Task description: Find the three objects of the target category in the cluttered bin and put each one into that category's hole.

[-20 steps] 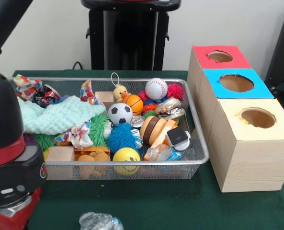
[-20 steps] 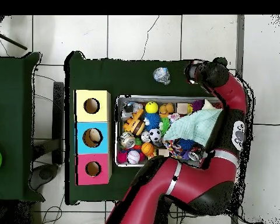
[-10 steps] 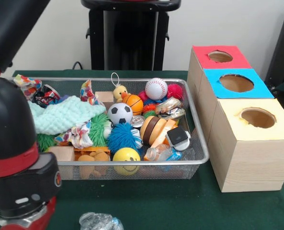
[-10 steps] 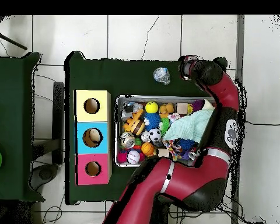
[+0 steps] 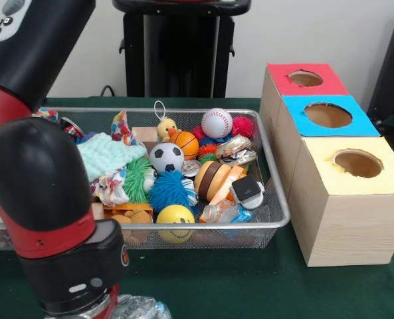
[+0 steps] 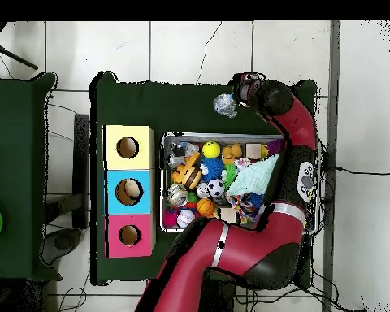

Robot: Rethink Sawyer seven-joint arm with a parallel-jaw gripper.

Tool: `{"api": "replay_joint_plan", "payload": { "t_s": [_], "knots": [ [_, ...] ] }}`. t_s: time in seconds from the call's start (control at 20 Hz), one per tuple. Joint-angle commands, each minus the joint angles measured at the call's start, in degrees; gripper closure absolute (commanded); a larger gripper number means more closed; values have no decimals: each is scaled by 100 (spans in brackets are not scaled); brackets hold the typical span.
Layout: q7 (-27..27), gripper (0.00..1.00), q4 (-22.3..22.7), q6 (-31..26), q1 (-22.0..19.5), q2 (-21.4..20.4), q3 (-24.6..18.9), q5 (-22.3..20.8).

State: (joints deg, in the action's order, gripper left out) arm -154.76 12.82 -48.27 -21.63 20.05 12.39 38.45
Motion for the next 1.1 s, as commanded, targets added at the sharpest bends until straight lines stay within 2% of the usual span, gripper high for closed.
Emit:
{"api": "replay_joint_plan", "payload": {
  "t_s": [0.05,0.25,0.5,0.9,1.1],
  "knots": [
    [-347,100,1680,-296,45,-803,-628,-54],
    [-91,100,2952,-295,69,-1680,-658,-120],
    [85,100,3702,-452,41,-2228,-533,-247],
    [123,100,4053,-434,15,-2404,-691,-164],
    [85,100,3942,-153,27,-2210,-838,-113]
  ]
}}
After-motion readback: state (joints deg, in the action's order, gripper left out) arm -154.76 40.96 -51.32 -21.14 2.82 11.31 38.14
